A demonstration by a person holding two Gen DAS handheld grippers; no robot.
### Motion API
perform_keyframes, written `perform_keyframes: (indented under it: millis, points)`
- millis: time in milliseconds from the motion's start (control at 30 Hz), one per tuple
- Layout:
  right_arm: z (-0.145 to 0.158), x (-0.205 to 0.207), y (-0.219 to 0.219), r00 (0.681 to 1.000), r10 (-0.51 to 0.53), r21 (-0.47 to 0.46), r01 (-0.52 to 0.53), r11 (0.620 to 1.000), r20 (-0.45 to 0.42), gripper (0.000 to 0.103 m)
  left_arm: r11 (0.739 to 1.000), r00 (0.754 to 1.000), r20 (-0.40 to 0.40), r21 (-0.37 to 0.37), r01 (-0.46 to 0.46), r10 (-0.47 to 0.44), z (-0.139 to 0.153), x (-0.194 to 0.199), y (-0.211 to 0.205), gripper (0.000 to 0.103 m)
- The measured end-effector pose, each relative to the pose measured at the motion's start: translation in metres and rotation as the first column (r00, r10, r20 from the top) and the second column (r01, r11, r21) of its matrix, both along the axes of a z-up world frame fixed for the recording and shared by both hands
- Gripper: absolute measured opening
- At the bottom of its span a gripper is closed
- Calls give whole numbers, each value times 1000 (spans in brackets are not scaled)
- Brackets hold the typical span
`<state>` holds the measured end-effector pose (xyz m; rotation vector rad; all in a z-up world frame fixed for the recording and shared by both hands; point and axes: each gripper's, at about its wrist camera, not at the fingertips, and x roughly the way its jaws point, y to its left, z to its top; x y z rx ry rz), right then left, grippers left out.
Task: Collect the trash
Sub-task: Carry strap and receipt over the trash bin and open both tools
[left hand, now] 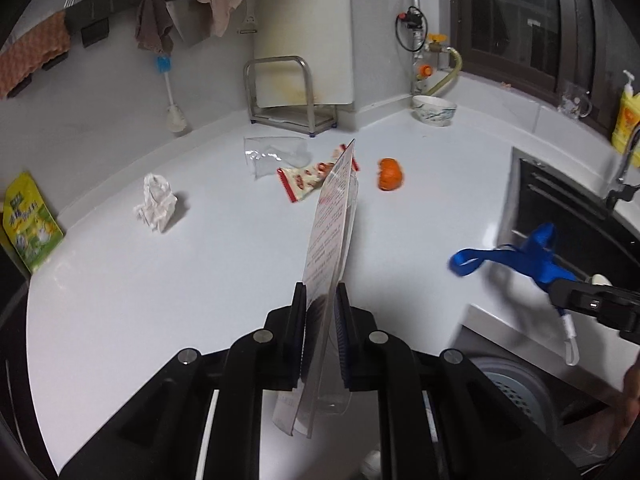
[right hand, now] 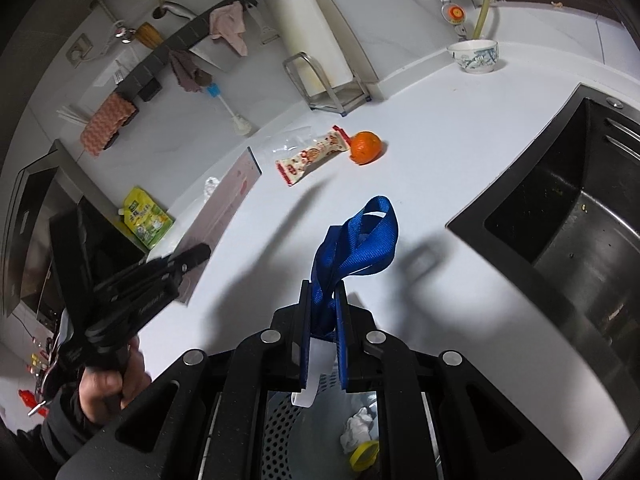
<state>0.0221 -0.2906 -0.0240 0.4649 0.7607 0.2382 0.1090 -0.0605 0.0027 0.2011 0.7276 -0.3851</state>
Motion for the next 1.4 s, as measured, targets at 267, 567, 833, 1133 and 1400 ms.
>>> perform_keyframes:
  millis: [267, 567, 833, 1133, 1400]
  points:
    - [15, -61, 19, 999, 14, 5, -14, 1000, 43, 10, 995, 999, 2, -94, -40, 41, 10, -78, 10, 15]
    - [8, -125, 42, 999, 16, -28, -15, 1000, 44, 10, 994, 997, 46, -96, -50, 55, 9, -151, 18, 15]
    - [-20, -140, 54, 999, 43, -9, -43, 999, -7, 10, 993, 998, 20, -104, -55, 57, -12, -176, 18, 14]
    - [-33, -139, 55, 998, 53, -21, -54, 998, -45, 26, 993, 997, 3, -89, -81, 82, -24, -180, 19, 14]
    - [-29, -142, 45, 1000, 3, -37, -4, 999, -25, 39, 988, 994, 15, -111, -104, 106, -23, -181, 23, 60]
